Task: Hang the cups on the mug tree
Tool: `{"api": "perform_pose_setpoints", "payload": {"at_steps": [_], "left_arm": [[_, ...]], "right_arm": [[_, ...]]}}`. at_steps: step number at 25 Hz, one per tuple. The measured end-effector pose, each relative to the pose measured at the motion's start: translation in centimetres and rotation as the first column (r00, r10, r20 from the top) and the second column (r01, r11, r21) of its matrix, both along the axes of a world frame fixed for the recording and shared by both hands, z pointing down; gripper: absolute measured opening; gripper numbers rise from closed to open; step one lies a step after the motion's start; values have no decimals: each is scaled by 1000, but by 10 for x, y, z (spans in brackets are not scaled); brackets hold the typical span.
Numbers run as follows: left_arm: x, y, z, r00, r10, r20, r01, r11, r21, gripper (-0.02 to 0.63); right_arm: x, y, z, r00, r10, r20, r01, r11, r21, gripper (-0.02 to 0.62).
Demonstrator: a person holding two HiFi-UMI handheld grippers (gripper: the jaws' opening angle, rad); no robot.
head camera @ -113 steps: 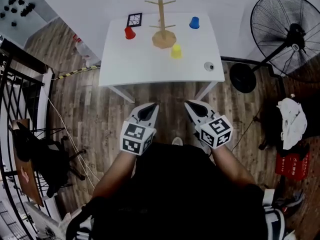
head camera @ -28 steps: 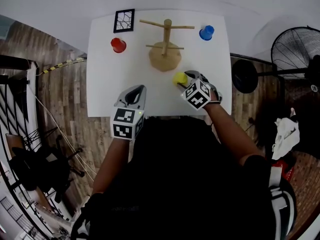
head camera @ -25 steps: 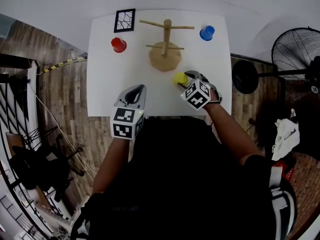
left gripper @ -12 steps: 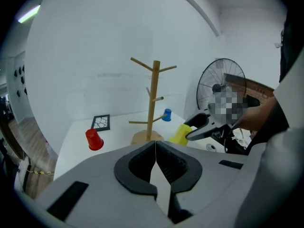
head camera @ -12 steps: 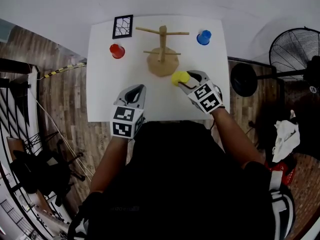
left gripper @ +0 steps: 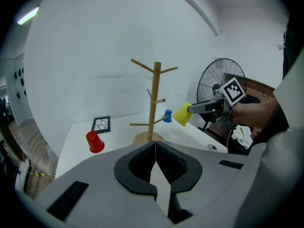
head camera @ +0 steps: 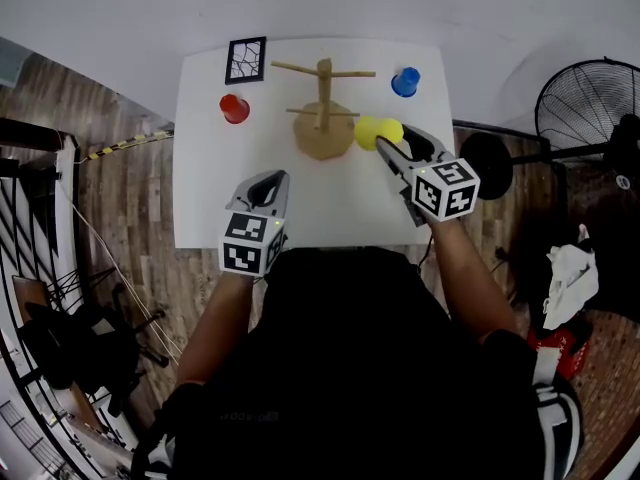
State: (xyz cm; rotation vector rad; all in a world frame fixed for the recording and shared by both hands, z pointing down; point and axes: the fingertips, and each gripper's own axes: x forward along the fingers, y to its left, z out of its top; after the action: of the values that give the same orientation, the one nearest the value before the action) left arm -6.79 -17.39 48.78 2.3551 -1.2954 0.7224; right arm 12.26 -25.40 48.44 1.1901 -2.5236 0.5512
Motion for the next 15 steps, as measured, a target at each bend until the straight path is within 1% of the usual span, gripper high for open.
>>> {"api": "perform_pose_setpoints", "payload": {"at_steps": [1,3,10,15], "left_arm": [[0,2,1,1000,1,0,-1,1000,-2,17],[1,4,0,1000,-1,-1,1,1000,-2,17],[-9,9,-1,999,-37,0,37,999,3,17],[-16,13,-1,998,-63,-1,63,998,-1,17]], "right_arm": [[3,-3,0,999,24,34,-24,1000,-15,215],[6,-8,2,996,56,71,-53,998,-43,215],[-2,-25,10,987,107,117,-100,993,-64,215],[-14,-35,20,984,103,142,-91,992,-91,215]]}}
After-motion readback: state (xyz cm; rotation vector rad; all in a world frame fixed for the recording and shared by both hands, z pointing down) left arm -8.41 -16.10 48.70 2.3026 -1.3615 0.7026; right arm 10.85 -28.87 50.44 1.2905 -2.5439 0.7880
